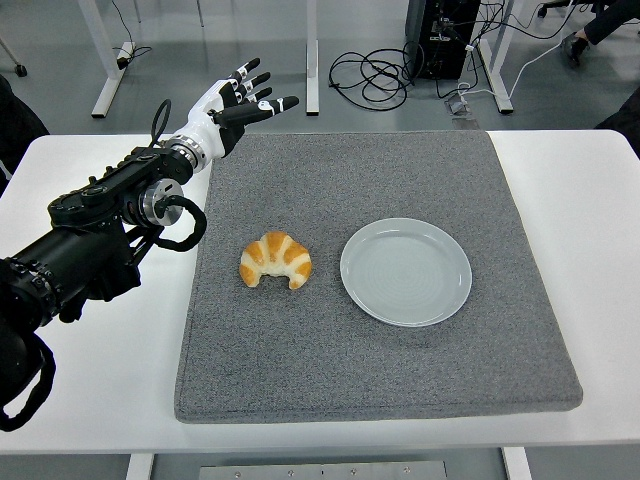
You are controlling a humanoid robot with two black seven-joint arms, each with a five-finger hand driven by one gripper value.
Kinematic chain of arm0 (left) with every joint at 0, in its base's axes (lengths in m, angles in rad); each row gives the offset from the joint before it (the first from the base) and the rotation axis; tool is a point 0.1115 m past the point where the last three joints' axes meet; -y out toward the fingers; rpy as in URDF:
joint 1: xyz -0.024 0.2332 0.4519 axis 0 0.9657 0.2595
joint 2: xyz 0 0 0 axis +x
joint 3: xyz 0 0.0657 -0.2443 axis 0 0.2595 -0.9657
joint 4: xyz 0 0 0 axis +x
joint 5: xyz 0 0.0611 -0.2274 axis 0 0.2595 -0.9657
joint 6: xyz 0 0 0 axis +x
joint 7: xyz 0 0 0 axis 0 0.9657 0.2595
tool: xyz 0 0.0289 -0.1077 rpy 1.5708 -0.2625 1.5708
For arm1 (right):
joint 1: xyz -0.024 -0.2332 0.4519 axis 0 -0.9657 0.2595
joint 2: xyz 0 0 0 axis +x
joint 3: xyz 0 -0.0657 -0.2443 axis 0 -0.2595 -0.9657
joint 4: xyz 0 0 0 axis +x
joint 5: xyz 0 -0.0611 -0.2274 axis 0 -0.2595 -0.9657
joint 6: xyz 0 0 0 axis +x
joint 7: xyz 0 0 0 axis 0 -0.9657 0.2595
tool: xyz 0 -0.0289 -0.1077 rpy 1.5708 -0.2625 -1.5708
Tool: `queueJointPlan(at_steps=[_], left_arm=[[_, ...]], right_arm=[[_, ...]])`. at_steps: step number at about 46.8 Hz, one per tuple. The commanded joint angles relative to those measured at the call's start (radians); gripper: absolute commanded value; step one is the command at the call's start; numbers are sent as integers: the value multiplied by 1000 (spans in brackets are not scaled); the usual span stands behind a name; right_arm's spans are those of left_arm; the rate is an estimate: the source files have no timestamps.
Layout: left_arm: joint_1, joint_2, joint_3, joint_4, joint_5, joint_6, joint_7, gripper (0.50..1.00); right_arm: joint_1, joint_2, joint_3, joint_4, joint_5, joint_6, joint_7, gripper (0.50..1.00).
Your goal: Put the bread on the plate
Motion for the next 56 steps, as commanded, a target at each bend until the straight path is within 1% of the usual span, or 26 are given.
queueJointPlan(at_steps=[1, 26, 37, 49, 56], left_arm=[[-3, 0, 0, 0, 0, 0, 0, 987], [-8, 0, 0, 0, -8, -2, 3, 987], [-9, 0, 0, -3, -8, -22, 3, 987], [-11, 0, 1, -3, -6, -20, 6, 987], [-12, 0, 18, -47, 7, -22, 4, 987]], right_arm=[[0, 0, 0, 1, -1, 0, 0, 1000], [-1, 0, 0, 0, 1, 0, 0, 1000], [0, 0, 0, 0, -1, 0, -1, 1000], [0, 0, 0, 0, 1, 0, -1, 1000], [0, 0, 0, 0, -1, 0, 0, 1000]])
